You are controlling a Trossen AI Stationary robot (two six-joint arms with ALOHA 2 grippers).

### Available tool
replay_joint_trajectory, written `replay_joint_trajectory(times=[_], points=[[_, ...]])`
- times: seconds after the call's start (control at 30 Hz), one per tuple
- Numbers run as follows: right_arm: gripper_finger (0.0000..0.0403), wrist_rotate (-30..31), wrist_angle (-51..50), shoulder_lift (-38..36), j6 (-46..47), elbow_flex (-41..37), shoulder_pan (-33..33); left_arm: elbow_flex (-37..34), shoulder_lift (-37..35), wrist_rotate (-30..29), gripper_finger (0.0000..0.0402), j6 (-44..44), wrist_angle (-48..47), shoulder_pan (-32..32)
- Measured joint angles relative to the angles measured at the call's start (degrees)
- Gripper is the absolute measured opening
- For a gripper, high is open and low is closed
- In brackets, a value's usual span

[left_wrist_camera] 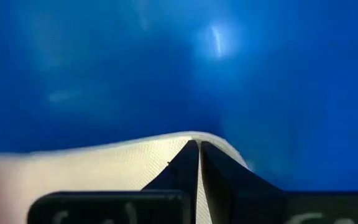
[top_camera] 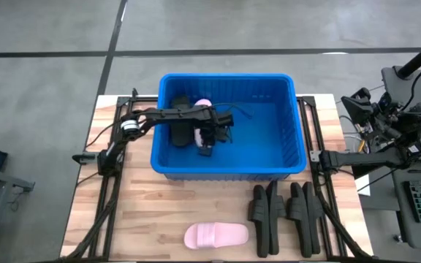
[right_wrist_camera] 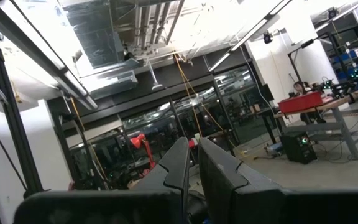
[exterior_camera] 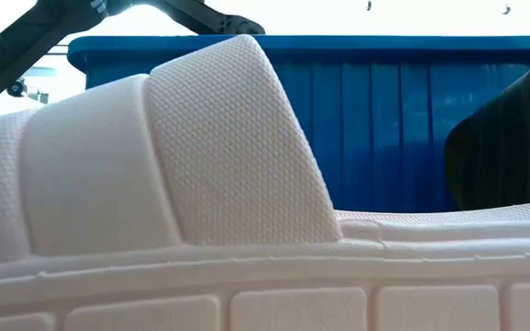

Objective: Pick and place slides into bin
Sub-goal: Put the pink slide into the blue container

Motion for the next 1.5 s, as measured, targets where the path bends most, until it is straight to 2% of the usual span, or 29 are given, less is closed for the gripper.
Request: replay_joint_trajectory(times=[0.13,0.5,0.77,0.87,1.0,1.07,1.17,1.3,1.43,1.5], points=[[0.0028,0.00,0.02,0.00,-0.04,0.00,-0.01,0.57,-0.02,0.02,0.0003,-2.70,-0.73,0.00],[0.0028,0.01,0.02,0.00,-0.43,0.00,-0.02,3.65,-1.83,0.00,0.0002,-3.48,-4.60,-0.13],[0.0028,0.02,0.08,0.00,-0.43,0.00,-0.01,7.78,-8.33,0.22,0.0002,-13.43,-3.18,-0.25],[0.0028,0.02,0.06,0.00,-0.47,0.00,0.00,8.93,-12.27,3.64,0.0002,-22.11,1.17,-0.51],[0.0028,0.02,0.02,0.00,-0.50,0.00,-0.02,8.48,-16.86,14.72,0.0003,-36.76,12.71,-0.75],[0.0028,0.02,0.01,0.00,-0.48,0.00,-0.01,8.47,-18.83,18.14,0.0008,-43.09,18.98,-1.16],[0.0028,0.02,-0.05,0.00,-0.48,0.00,-0.02,8.44,-21.54,19.05,0.0039,-45.07,23.94,-3.02],[0.0028,0.02,-1.16,0.00,-0.54,0.00,-0.01,8.43,-24.01,16.79,0.0112,-48.48,28.65,-7.44],[0.0028,0.02,-2.76,0.00,-0.65,0.02,-0.02,8.36,-25.12,16.35,0.0188,-52.30,29.64,-12.25],[0.0028,0.02,-3.88,0.00,-0.65,0.02,0.00,8.36,-25.17,16.33,0.0212,-57.96,29.05,-14.53]])
